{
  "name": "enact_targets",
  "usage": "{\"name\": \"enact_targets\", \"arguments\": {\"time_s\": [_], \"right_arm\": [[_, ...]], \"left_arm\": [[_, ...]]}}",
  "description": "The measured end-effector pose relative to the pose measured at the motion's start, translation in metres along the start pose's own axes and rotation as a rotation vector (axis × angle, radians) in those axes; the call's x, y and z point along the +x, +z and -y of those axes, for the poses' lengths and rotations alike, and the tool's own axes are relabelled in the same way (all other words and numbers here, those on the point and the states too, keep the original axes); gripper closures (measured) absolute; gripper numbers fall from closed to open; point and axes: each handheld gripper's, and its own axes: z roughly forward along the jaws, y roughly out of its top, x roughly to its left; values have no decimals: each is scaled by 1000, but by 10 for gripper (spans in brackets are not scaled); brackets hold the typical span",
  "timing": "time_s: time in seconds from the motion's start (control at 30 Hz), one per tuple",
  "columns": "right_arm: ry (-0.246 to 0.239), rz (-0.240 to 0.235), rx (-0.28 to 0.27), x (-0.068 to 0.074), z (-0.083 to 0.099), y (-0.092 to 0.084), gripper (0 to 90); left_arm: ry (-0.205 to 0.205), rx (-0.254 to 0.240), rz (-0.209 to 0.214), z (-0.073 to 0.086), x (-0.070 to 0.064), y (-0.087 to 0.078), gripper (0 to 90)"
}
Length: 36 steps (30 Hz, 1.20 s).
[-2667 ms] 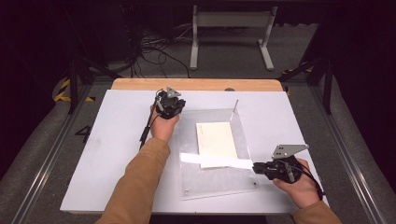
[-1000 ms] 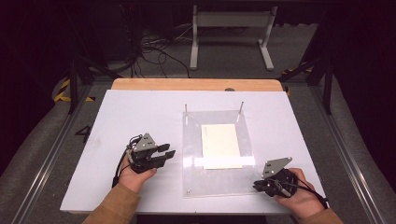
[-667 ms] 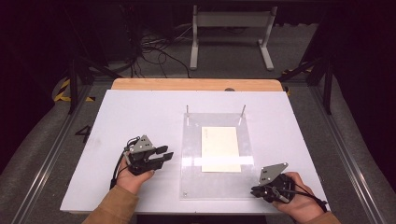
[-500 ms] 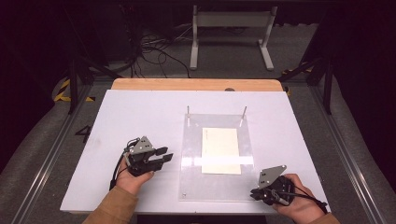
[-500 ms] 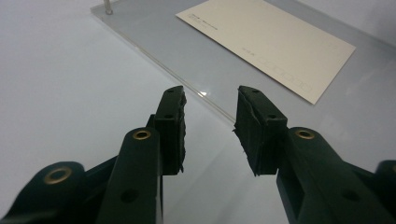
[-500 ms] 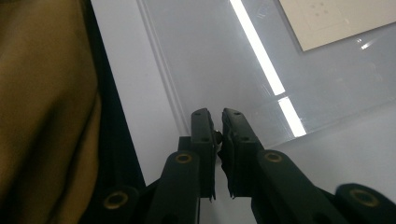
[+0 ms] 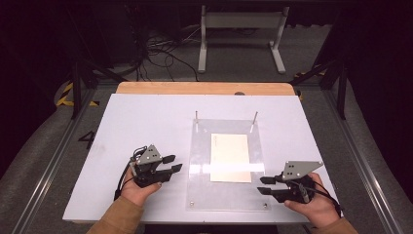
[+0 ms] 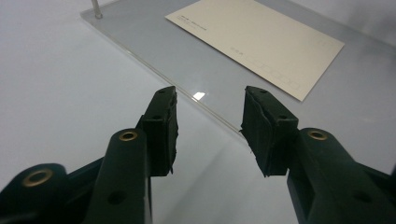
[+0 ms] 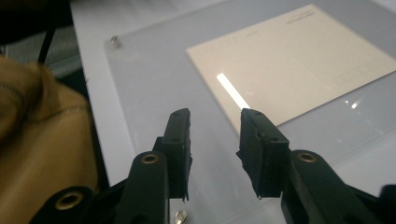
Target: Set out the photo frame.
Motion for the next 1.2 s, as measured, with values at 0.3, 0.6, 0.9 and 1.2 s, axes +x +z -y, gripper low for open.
{"name": "enact_targets", "arguments": {"time_s": [0.3,0.6,0.9,1.2], "right_arm": [[46,124,-101,-37,-13,5,574],[85,232,-134,-80,-27,13,525],[122,288,-167,-115,-43,23,558],[148,375,-191,-143,-47,35,598]], "left_arm": [[-17,-29,-13,2,1,-5,481],[-38,-28,-31,10,1,-17,483],[-37,-8,-63,19,-5,-27,483],[-27,4,-73,23,-10,-31,472]]}}
